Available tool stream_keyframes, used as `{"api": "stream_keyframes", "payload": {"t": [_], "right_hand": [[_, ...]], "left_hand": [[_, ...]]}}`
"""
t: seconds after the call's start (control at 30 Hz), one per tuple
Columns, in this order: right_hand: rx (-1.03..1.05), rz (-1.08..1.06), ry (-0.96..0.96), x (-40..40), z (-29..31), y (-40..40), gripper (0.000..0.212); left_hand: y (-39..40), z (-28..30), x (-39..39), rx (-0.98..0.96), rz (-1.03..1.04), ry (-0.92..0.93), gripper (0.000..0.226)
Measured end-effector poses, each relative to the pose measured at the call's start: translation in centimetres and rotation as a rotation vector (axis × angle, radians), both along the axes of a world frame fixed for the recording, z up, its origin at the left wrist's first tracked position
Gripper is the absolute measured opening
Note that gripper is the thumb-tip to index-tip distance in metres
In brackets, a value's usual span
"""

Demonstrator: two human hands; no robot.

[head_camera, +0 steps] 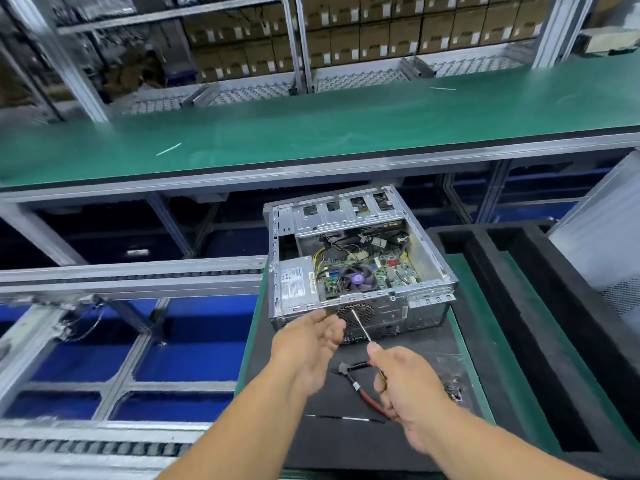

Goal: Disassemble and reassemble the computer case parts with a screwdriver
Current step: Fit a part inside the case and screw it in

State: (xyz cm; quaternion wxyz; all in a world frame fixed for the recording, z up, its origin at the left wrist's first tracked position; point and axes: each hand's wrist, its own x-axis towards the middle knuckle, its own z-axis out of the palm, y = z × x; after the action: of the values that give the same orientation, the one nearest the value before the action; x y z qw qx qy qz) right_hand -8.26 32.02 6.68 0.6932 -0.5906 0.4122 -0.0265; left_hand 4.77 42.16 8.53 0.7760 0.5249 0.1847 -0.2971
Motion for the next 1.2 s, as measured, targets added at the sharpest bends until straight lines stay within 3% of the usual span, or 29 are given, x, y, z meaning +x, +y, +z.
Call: {"api": "stream_keyframes", "payload": {"t": [0.23,0.37,0.57,0.73,1.2], "right_hand": [[-0.011,0.156,-0.037,-0.5,-0.5,1.6,0.037],[-0.043,0.186,-0.057,-0.6,-0.1,1.5,0.037],[-0.093,0.187,-0.057,-0.3,0.2,1.5,0.036],[-0.104,0.172,-0.063,-0.3,-0.2,1.5,0.035],[-0.135,0.131,-0.013,0.3,-2.1,2.2,0.036]], "left_hand": [[1.3,-1.3,-2.1,0.138,0.0,0.014,0.018],[1.4,-1.1,-1.8,0.097,-0.009,-0.039,0.006],[1.1,-1.1,-0.7,0.037,-0.074,-0.039,0.037],[0.9,-1.1,-0.5,-0.023,-0.111,0.026,0.011],[0.5,-2.3,1.3,0.185,-0.281,0.044,0.022]]}}
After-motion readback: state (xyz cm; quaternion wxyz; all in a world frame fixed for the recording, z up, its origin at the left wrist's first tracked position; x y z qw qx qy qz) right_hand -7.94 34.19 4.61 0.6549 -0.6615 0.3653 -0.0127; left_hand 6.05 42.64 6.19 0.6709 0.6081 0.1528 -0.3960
